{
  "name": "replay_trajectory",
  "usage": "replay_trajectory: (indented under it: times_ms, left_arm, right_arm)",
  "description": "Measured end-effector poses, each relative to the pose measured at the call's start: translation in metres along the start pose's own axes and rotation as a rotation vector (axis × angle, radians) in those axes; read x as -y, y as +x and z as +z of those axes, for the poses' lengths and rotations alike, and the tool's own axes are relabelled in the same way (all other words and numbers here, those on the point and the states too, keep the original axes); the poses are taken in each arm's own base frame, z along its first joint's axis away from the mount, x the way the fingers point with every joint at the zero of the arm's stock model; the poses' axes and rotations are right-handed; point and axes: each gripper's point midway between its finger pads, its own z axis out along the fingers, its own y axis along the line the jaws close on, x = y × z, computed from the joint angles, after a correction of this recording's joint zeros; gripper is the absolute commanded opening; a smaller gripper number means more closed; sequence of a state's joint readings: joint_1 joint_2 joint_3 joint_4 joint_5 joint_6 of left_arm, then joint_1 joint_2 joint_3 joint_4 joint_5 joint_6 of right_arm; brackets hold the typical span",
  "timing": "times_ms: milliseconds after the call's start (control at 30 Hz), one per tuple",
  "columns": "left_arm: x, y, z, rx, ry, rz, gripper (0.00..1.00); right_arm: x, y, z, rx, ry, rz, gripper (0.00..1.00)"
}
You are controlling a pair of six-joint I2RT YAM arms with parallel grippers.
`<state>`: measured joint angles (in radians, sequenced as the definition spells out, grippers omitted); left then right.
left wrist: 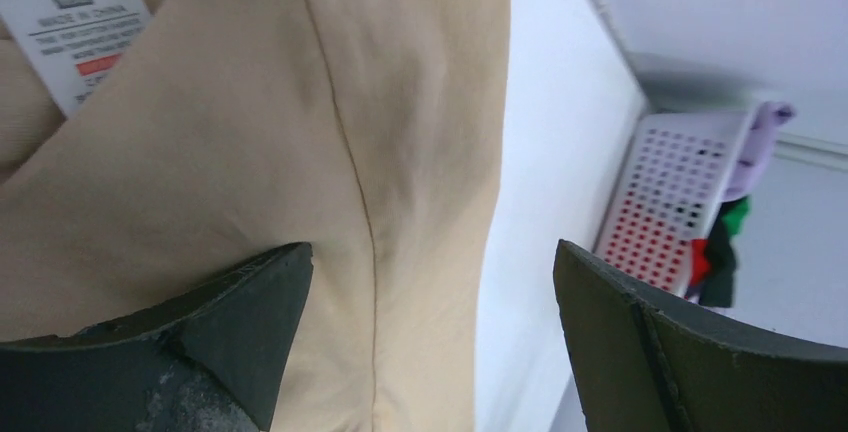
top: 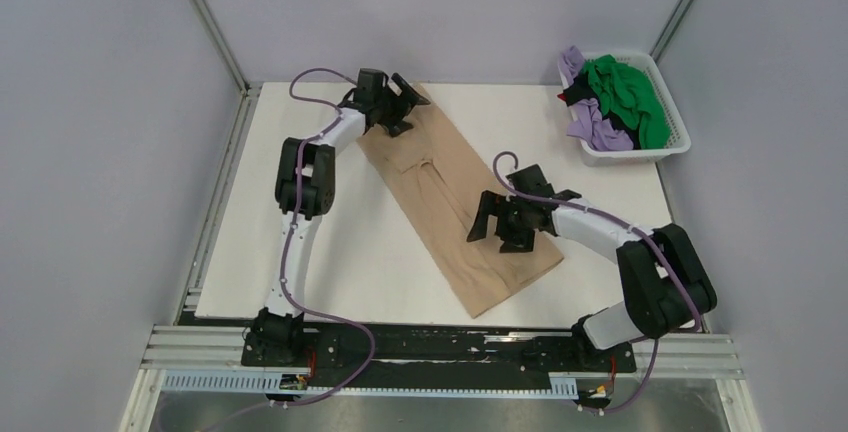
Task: Fold and stack the t-shirts
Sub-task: Rotate the tshirt 90 degrees
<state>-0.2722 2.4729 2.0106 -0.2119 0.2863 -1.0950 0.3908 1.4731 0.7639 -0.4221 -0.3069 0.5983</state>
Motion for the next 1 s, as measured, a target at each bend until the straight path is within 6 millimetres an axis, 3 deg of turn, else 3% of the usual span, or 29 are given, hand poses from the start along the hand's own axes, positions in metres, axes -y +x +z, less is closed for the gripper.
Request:
replay_trajectory:
  times_ms: [167, 333, 467, 700, 833, 900, 1000]
  left_arm:
    - [0.035, -0.007, 0.039, -0.030, 0.189, -0.070, 1.00]
    - [0.071, -0.006, 0.073, 0.009, 0.405, -0.119, 1.00]
    - [0.096, -0.003, 0.083, 0.075, 0.538, -0.142, 1.00]
    - [0.110, 0.006, 0.082, 0.121, 0.599, -0.084, 1.00]
    - [0.108, 0.018, 0.076, 0.083, 0.528, 0.022, 1.00]
    - [0.113, 0.024, 0.062, 0.049, 0.484, 0.078, 1.00]
    - [0.132, 0.031, 0.017, 0.020, 0.449, 0.156, 1.00]
  right_arm:
    - [-0.039, 0.030, 0.016, -0.104, -0.058, -0.126, 1.00]
    - [-0.077, 0.038, 0.034, -0.150, -0.103, -0.221, 1.00]
    - [-0.093, 0.042, 0.040, -0.169, -0.124, -0.258, 1.00]
    - [-0.102, 0.026, 0.036, -0.111, -0.087, -0.294, 1.00]
    - [-0.105, 0.007, 0.006, 0.010, -0.067, -0.305, 1.00]
    - [-0.107, -0.007, -0.020, 0.116, -0.082, -0.304, 1.00]
    - [-0.089, -0.030, -0.053, 0.254, -0.072, -0.251, 1.00]
